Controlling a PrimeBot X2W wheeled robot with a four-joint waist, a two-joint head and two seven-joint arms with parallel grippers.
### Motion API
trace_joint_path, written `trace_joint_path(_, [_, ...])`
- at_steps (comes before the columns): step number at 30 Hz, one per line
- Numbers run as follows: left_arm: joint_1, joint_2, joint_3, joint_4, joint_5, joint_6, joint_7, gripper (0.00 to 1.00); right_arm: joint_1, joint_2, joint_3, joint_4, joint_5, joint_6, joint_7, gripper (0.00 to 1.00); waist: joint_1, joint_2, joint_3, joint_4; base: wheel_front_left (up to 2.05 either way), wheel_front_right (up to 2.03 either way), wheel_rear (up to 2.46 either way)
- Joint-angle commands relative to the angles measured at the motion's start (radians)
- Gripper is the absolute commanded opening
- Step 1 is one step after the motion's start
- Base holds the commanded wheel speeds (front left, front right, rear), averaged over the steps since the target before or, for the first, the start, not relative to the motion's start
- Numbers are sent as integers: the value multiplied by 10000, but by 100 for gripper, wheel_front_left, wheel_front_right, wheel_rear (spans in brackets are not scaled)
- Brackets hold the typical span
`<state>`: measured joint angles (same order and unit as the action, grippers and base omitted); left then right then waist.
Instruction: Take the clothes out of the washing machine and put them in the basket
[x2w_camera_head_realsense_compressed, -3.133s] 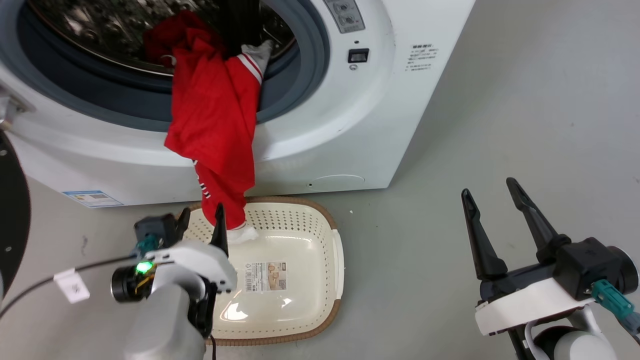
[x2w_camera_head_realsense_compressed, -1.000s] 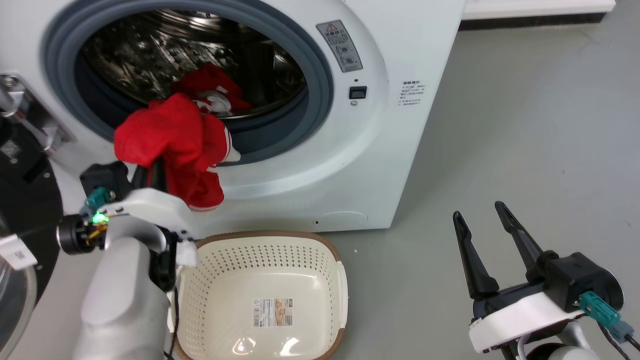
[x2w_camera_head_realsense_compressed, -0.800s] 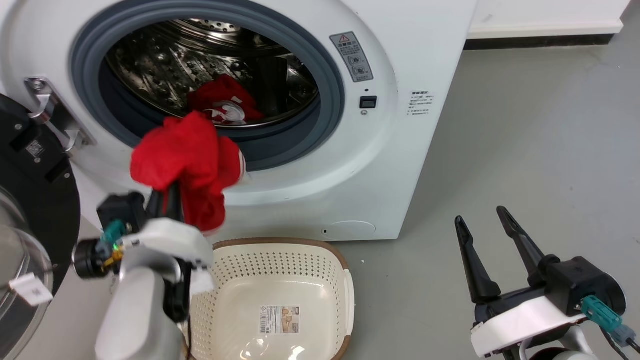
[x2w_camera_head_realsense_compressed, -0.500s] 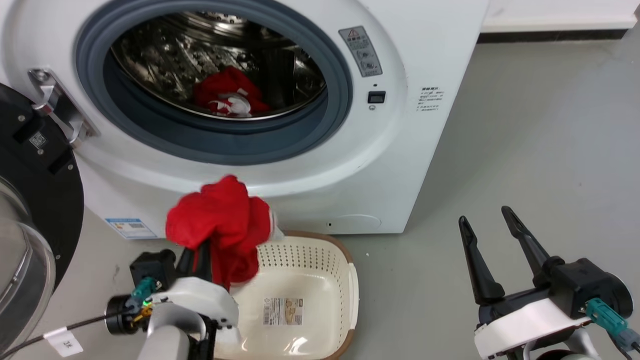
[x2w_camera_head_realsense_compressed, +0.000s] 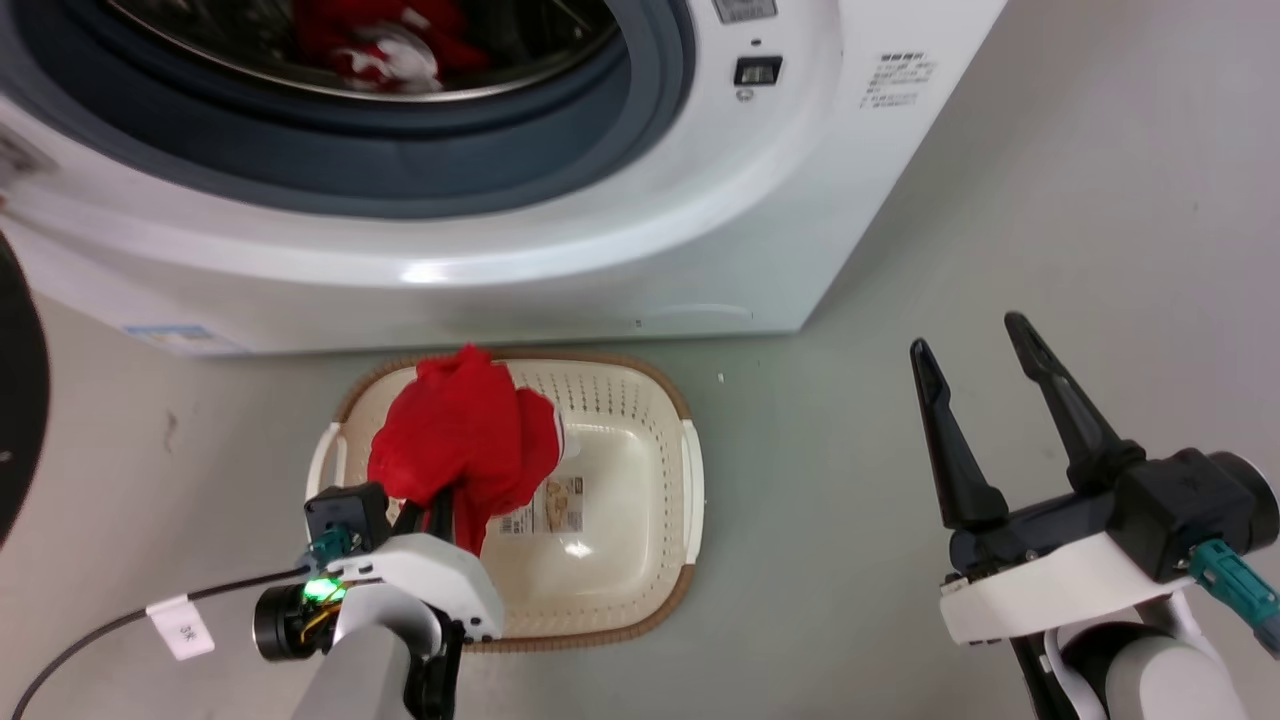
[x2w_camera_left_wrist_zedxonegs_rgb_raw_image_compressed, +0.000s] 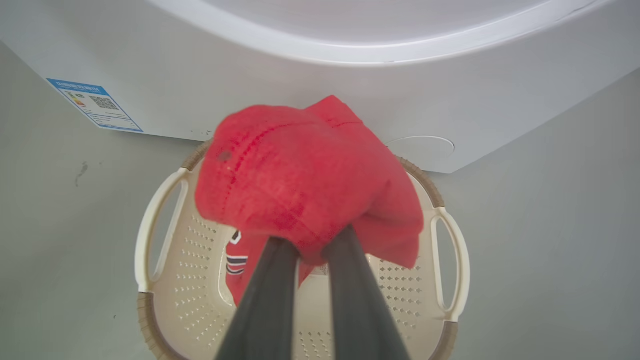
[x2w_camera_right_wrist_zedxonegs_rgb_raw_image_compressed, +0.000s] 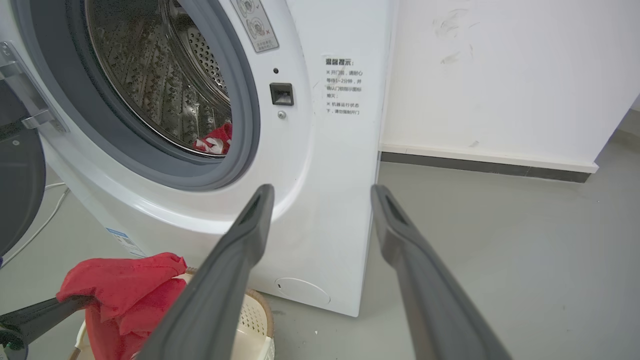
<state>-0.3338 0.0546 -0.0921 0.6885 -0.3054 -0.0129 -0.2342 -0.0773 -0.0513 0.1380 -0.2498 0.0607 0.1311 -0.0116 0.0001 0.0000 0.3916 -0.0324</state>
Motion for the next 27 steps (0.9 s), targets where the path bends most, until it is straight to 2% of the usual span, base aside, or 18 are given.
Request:
trace_joint_path(1, [-544,-12,-52,475,-87,-38,-119,0,-316,21,54,18,-67,-7,-89,100,-1,0,949,-219,0,0,0])
trace_joint_path(14, [-3240,120,-54,3836,-241,49,-298,0,-1426,23,569,255,70,-7,-433,100,-1,0,2703,-855,0,0,0])
trace_joint_path(23, [-3814,452,291,5493,-583,231,-316,0,-1584,23,747,777,411,-7,-815,100,-1,0,2884,-1429,0,0,0])
trace_joint_path(24, [-3760,494,266,5581,-556,291,-317,10,-1572,23,735,834,437,-7,-865,100,-1,0,2835,-1453,0,0,0])
trace_joint_path(25, [-3701,514,236,5635,-529,321,-320,75,-1562,23,706,871,455,-7,-908,100,-1,0,2778,-1460,0,0,0])
trace_joint_path(26, [-3639,507,253,5679,-555,328,-320,100,-1549,23,669,949,462,-7,-917,100,-1,0,2690,-1449,0,0,0])
trace_joint_path(27, [-3566,495,282,5709,-604,363,-323,100,-1533,23,642,1024,473,-7,-930,100,-1,0,2577,-1430,0,0,0])
